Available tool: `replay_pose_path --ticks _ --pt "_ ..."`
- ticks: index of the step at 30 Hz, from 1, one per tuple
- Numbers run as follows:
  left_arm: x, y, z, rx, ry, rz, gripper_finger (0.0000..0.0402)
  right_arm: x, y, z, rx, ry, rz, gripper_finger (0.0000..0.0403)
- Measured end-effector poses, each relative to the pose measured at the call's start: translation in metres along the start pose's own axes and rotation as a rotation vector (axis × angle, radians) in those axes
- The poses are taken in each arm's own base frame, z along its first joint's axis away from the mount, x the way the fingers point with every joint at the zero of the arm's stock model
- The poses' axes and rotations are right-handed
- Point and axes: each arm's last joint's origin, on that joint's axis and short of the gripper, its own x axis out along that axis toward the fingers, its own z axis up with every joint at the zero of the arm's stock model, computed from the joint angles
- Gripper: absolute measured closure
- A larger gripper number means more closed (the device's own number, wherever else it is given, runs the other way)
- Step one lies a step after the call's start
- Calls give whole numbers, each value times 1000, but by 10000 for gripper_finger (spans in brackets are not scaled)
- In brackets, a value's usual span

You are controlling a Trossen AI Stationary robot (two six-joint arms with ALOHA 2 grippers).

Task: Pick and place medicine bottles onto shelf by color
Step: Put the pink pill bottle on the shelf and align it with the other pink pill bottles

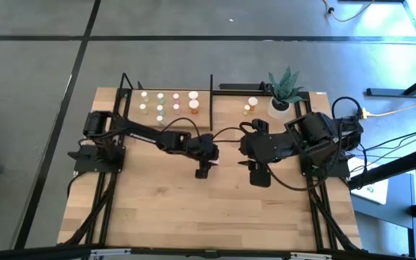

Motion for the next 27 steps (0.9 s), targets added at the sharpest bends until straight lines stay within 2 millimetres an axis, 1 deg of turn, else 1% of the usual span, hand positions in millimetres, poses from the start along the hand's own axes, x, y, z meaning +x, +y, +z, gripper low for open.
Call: replay_pose_path --ticks 3,22,27 --pt "0 0 0 -27 -3 -28 250 0 0 0 -2 2 -1 205" --pt "0 0 0 -53 1 -19 250 0 2 6 14 -54 19 205" --pt "0 7 -2 -84 11 -1 250 0 2 6 15 -59 21 205"
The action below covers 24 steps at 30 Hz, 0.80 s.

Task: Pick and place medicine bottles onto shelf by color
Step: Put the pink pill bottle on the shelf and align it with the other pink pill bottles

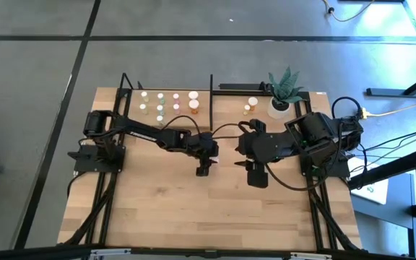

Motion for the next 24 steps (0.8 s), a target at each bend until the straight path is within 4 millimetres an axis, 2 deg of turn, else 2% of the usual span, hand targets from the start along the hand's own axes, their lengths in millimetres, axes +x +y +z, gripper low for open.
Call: replay_pose_path --ticks 4,13,24 --pt "0 2 -2 -5 18 0 245 0 0 0 0 0 0 205" --pt "0 2 -2 -6 16 -3 189 0 0 0 1 0 0 205" --pt "4 0 -4 0 30 13 183 0 0 0 1 0 0 205"
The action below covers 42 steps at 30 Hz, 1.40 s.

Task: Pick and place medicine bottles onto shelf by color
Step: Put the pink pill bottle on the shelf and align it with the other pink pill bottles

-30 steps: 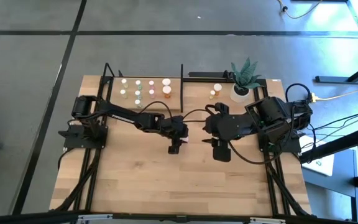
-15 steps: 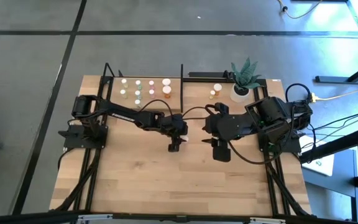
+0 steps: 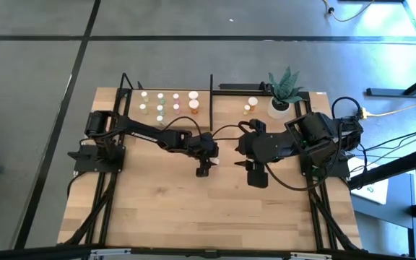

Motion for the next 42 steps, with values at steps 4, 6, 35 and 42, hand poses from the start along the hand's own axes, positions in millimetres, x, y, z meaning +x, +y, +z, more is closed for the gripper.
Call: replay_pose_path --ticks 4,6,35,42 --pt "6 0 -2 0 0 -18 183 0 0 0 -1 0 0 205" --pt "9 -1 -6 0 26 -22 183 0 0 0 1 -3 1 205" --pt "22 -2 -9 -7 16 -14 260 0 2 4 11 -41 14 205" --pt "22 -2 -9 -7 15 -12 303 0 1 4 11 -41 14 205"
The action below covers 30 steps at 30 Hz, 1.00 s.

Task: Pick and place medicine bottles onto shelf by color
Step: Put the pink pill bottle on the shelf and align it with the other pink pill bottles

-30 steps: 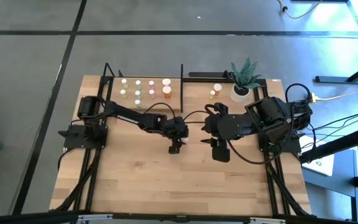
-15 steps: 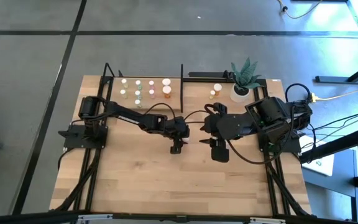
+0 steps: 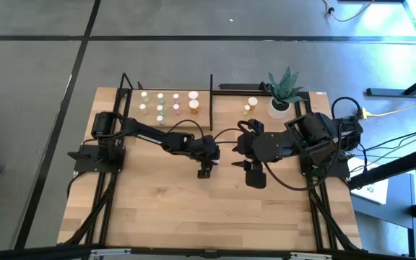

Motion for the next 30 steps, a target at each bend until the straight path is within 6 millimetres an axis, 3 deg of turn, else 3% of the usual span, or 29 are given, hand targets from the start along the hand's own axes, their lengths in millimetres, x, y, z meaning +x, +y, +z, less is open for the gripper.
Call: replay_pose_path --ticks 9,13,18,23,30 --pt "0 0 0 -113 0 0 308 0 0 0 1 0 0 205" --pt "-10 0 2 -133 10 1 309 0 0 0 1 0 0 205" --pt "-45 2 11 -144 5 69 309 0 0 0 2 -4 1 205" --pt "-89 4 20 -272 -36 144 310 0 0 1 4 -7 2 205" --pt "-144 11 15 -447 -56 337 308 0 1 7 -56 -65 15 205"
